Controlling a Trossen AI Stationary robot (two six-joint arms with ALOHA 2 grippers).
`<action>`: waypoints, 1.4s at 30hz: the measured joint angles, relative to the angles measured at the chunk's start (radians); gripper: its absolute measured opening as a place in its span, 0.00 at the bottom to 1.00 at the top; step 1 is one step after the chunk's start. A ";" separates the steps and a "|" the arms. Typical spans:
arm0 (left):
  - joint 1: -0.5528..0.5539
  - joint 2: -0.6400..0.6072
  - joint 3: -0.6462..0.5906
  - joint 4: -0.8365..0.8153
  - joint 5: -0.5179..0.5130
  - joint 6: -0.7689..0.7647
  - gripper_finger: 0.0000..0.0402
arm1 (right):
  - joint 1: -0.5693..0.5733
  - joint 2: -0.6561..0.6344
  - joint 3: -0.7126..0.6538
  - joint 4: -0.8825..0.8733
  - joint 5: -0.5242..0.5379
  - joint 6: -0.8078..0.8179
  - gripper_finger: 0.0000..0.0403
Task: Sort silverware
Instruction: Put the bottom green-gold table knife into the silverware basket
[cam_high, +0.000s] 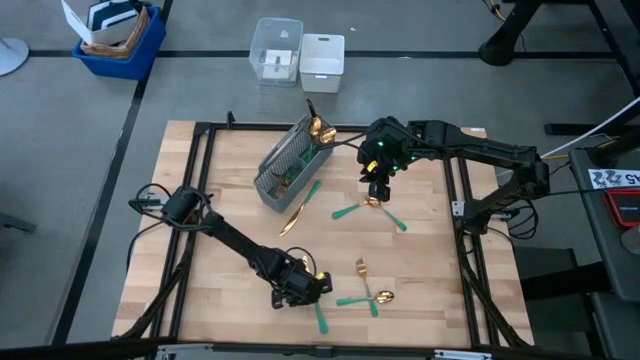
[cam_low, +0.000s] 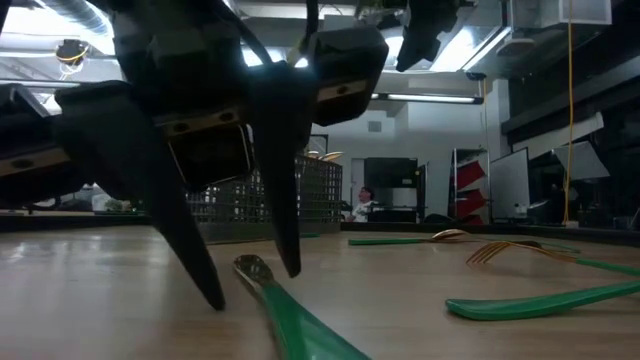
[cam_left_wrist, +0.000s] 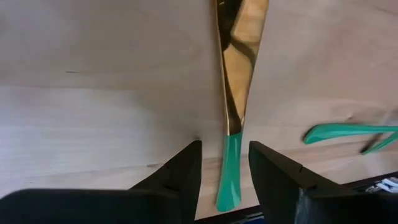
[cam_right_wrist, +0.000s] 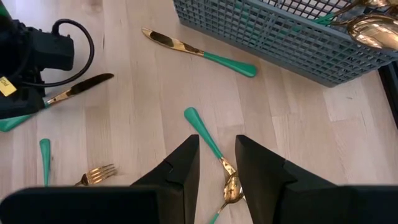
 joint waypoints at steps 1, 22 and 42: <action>0.001 0.000 0.000 -0.004 -0.014 -0.006 0.31 | 0.000 0.000 0.000 0.000 0.000 0.000 0.27; 0.033 -0.004 0.001 -0.140 -0.086 0.054 0.01 | 0.000 0.000 0.000 0.002 0.000 -0.022 0.27; 0.053 -0.110 -0.009 -0.609 -0.138 0.129 0.01 | 0.000 0.001 0.039 -0.007 0.000 -0.047 0.27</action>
